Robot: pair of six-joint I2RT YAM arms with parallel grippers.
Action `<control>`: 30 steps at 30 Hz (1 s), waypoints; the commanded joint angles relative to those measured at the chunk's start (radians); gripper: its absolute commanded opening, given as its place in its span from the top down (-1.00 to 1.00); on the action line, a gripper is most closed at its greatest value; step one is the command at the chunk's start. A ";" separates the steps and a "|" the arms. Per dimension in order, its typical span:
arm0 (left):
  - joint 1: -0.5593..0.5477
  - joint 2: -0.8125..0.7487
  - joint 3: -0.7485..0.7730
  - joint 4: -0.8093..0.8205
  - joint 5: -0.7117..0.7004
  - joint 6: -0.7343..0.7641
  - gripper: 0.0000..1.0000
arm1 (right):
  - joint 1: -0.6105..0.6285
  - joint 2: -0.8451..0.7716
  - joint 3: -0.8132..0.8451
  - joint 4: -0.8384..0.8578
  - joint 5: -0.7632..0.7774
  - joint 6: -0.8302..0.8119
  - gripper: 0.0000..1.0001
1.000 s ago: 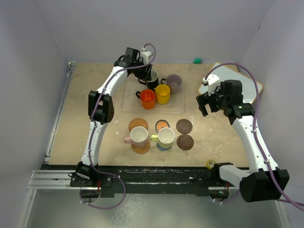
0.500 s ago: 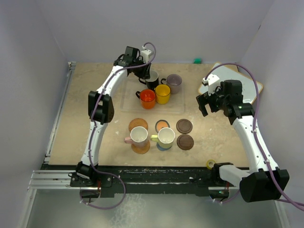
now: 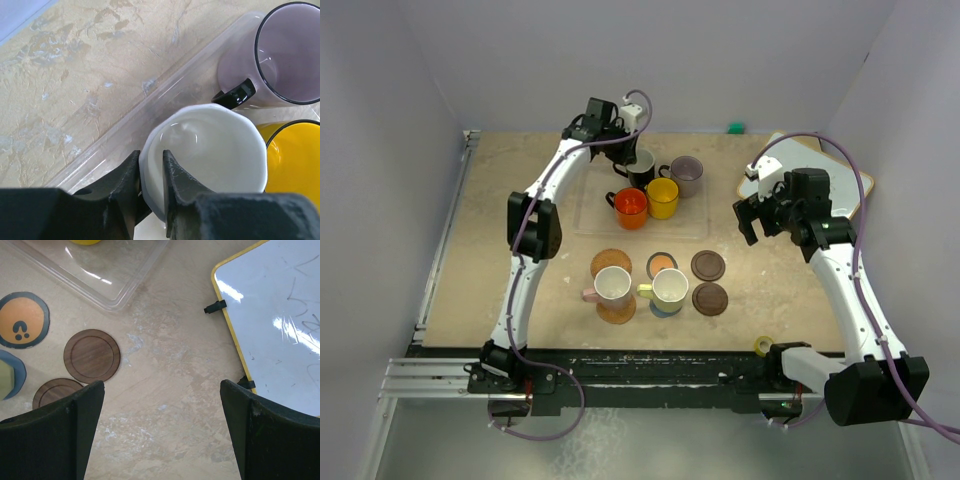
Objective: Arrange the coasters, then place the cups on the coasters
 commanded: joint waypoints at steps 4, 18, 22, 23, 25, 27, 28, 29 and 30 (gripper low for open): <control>-0.005 -0.022 0.048 0.043 -0.020 0.014 0.79 | -0.006 -0.004 0.041 0.001 -0.025 -0.002 -1.00; -0.005 -0.173 -0.024 0.118 -0.059 -0.053 0.94 | -0.006 -0.011 0.042 0.000 -0.033 0.001 -1.00; -0.005 -0.228 -0.063 0.149 -0.104 -0.100 0.94 | -0.006 -0.015 0.042 0.002 -0.038 0.005 -1.00; -0.005 -0.237 -0.068 0.153 -0.116 -0.109 0.94 | -0.006 -0.015 0.042 0.002 -0.041 0.006 -1.00; -0.005 -0.252 -0.070 0.153 -0.141 -0.123 0.94 | -0.006 -0.016 0.042 0.009 -0.042 0.012 -1.00; -0.005 -0.270 -0.078 0.154 -0.173 -0.133 0.94 | -0.006 -0.018 0.042 0.020 -0.047 0.030 -1.00; -0.005 -0.281 -0.088 0.157 -0.193 -0.141 0.94 | -0.004 -0.018 0.043 0.031 -0.051 0.042 -1.00; -0.004 -0.294 -0.102 0.166 -0.209 -0.150 0.94 | -0.004 -0.018 0.045 0.041 -0.057 0.057 -1.00; -0.004 -0.308 -0.118 0.169 -0.225 -0.158 0.94 | -0.003 -0.017 0.048 0.053 -0.064 0.072 -0.99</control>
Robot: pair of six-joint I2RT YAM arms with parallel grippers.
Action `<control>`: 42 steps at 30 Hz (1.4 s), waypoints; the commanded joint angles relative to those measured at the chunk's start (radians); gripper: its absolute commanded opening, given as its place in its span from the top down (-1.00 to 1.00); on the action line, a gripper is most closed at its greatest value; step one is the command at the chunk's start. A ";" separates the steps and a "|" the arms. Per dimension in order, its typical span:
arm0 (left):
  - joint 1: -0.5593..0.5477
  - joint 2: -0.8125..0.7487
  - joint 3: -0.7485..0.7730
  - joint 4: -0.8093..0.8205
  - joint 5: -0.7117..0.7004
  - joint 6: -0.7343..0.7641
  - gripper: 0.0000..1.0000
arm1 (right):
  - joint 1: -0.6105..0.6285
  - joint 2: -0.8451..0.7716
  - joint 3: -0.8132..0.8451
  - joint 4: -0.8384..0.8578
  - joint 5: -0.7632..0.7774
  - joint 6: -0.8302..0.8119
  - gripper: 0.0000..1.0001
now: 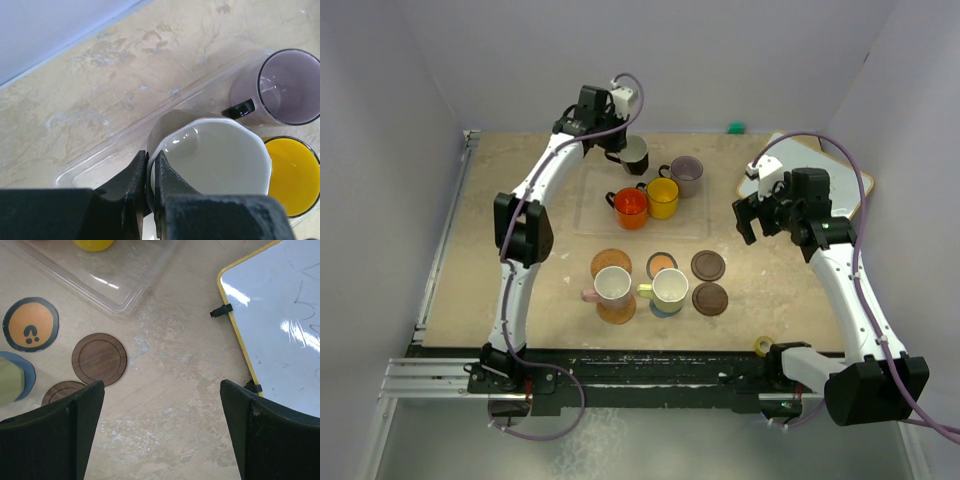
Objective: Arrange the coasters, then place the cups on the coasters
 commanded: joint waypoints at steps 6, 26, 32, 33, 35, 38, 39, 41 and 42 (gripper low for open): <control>0.000 -0.267 -0.116 0.156 -0.146 -0.120 0.94 | 0.046 0.022 0.126 0.114 -0.041 0.128 -0.94; -0.047 -0.611 -0.464 0.175 -0.333 -0.344 0.94 | 0.331 0.515 0.719 0.174 -0.089 0.528 -0.61; -0.113 -0.646 -0.526 0.188 -0.419 -0.380 0.95 | 0.366 0.674 0.895 0.065 -0.105 0.583 -0.54; -0.123 -0.648 -0.528 0.187 -0.429 -0.383 0.95 | 0.373 0.690 0.912 0.052 -0.100 0.584 -0.52; -0.143 -0.643 -0.530 0.181 -0.455 -0.392 0.95 | 0.389 0.710 0.931 0.032 -0.078 0.584 -0.49; -0.167 -0.638 -0.529 0.177 -0.470 -0.411 0.95 | 0.408 0.726 0.938 0.010 -0.022 0.582 -0.41; -0.172 -0.635 -0.526 0.174 -0.471 -0.420 0.95 | 0.414 0.727 0.936 0.005 -0.008 0.581 -0.39; -0.178 -0.629 -0.523 0.169 -0.473 -0.435 0.95 | 0.421 0.728 0.926 0.002 0.045 0.578 -0.31; -0.182 -0.627 -0.522 0.165 -0.473 -0.444 0.95 | 0.422 0.728 0.921 -0.001 0.067 0.579 -0.28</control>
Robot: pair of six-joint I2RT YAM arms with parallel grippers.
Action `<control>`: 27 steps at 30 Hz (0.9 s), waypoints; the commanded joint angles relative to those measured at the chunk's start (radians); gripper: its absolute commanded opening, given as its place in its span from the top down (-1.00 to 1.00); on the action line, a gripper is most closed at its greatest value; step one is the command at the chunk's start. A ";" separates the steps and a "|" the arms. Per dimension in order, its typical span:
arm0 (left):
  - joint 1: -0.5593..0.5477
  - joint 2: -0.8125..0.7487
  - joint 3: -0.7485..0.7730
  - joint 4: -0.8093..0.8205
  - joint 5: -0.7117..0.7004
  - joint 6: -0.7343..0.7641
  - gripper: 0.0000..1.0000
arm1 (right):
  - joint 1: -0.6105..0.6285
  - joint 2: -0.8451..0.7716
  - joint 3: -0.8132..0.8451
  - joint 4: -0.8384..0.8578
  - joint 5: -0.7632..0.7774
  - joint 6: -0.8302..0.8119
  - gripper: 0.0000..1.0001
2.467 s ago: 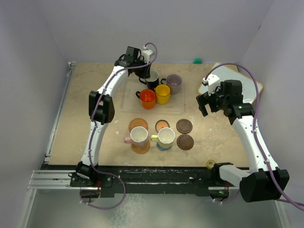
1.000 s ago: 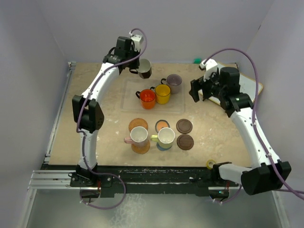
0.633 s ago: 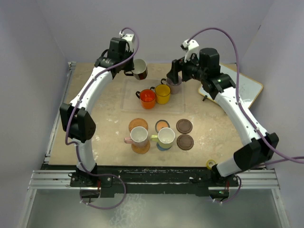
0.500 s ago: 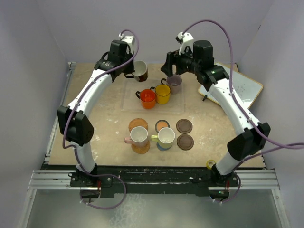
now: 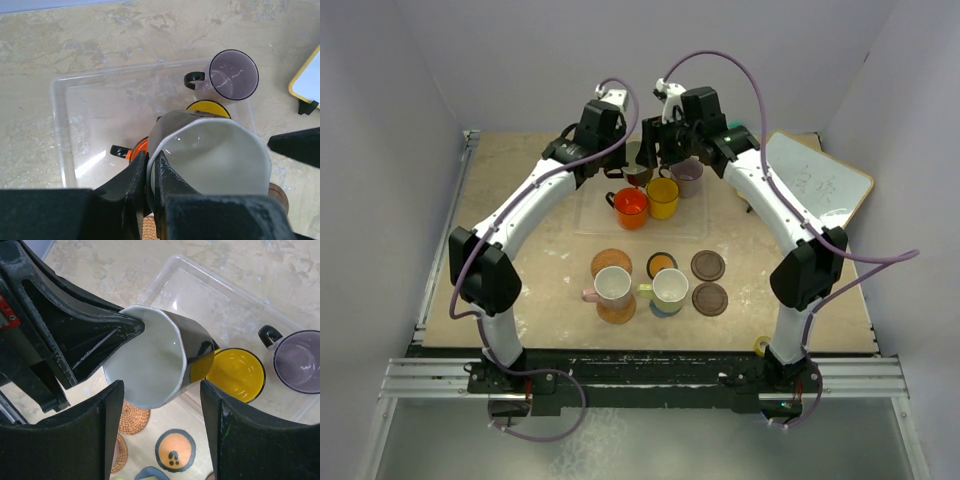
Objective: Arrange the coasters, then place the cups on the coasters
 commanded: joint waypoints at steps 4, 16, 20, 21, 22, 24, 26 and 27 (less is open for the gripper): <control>-0.015 -0.052 0.028 0.103 -0.026 -0.080 0.95 | 0.018 -0.021 0.031 -0.028 0.159 0.009 -0.17; -0.034 -0.034 0.044 0.091 -0.026 -0.104 0.95 | 0.023 0.040 0.070 -0.050 0.225 0.008 0.01; -0.043 -0.029 0.046 0.091 -0.031 -0.105 0.95 | 0.024 0.068 0.092 -0.065 0.232 0.015 0.09; -0.044 -0.027 0.047 0.092 -0.033 -0.106 0.95 | 0.027 0.074 0.097 -0.067 0.235 0.015 0.12; -0.047 -0.025 0.047 0.092 -0.036 -0.106 0.94 | 0.030 0.080 0.100 -0.070 0.242 0.016 0.13; -0.051 -0.024 0.047 0.090 -0.039 -0.106 0.95 | 0.035 0.088 0.106 -0.074 0.257 0.016 0.15; -0.054 -0.022 0.047 0.090 -0.043 -0.106 0.95 | 0.041 0.097 0.110 -0.077 0.277 0.012 0.16; -0.057 -0.021 0.046 0.090 -0.045 -0.106 0.95 | 0.043 0.100 0.111 -0.079 0.288 0.009 0.15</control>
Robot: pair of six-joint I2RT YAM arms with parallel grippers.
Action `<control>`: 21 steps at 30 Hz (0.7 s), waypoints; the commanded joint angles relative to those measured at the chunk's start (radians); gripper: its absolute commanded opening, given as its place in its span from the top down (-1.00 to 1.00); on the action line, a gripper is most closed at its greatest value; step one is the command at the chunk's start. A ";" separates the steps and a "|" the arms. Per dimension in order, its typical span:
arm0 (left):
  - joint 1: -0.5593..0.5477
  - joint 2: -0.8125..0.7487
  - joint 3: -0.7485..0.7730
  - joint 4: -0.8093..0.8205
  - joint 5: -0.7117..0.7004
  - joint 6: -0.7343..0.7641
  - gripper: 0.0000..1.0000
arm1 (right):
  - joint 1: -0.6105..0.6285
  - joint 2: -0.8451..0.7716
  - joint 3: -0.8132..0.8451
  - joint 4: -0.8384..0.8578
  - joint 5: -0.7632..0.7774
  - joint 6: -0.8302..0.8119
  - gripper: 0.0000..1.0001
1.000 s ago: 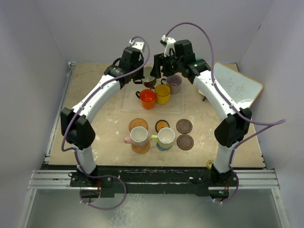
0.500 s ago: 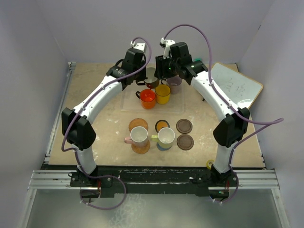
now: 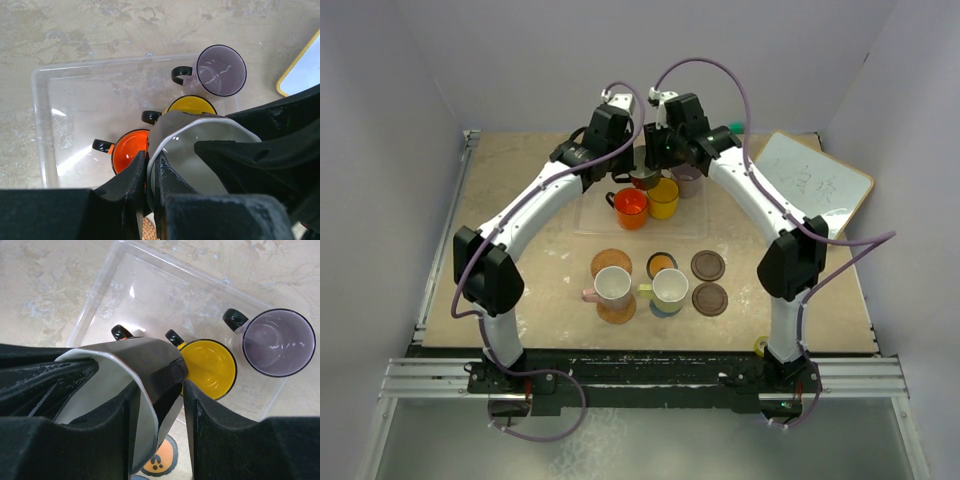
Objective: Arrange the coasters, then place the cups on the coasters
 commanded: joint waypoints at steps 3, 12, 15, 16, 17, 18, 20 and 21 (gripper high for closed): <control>-0.013 -0.029 0.048 0.098 -0.027 -0.031 0.95 | 0.011 0.003 0.046 -0.010 0.083 -0.004 0.21; -0.020 -0.025 0.049 0.099 -0.024 -0.027 0.95 | 0.012 0.015 0.061 -0.010 0.083 -0.017 0.71; -0.020 -0.024 0.050 0.102 -0.010 -0.024 0.95 | 0.011 0.019 0.073 -0.025 0.082 -0.020 0.90; -0.021 -0.023 0.049 0.103 -0.004 -0.021 0.95 | 0.012 0.017 0.075 -0.028 0.082 -0.020 0.95; -0.021 -0.024 0.049 0.105 0.003 -0.017 0.95 | 0.012 0.015 0.077 -0.033 0.082 -0.021 1.00; -0.021 -0.026 0.047 0.105 0.008 -0.012 0.94 | 0.012 0.012 0.077 -0.035 0.078 -0.022 1.00; -0.020 -0.034 0.039 0.117 0.026 -0.001 0.94 | 0.012 0.005 0.077 -0.034 0.059 -0.029 1.00; -0.021 -0.041 0.033 0.129 0.037 0.006 0.94 | 0.011 0.001 0.077 -0.034 0.061 -0.035 1.00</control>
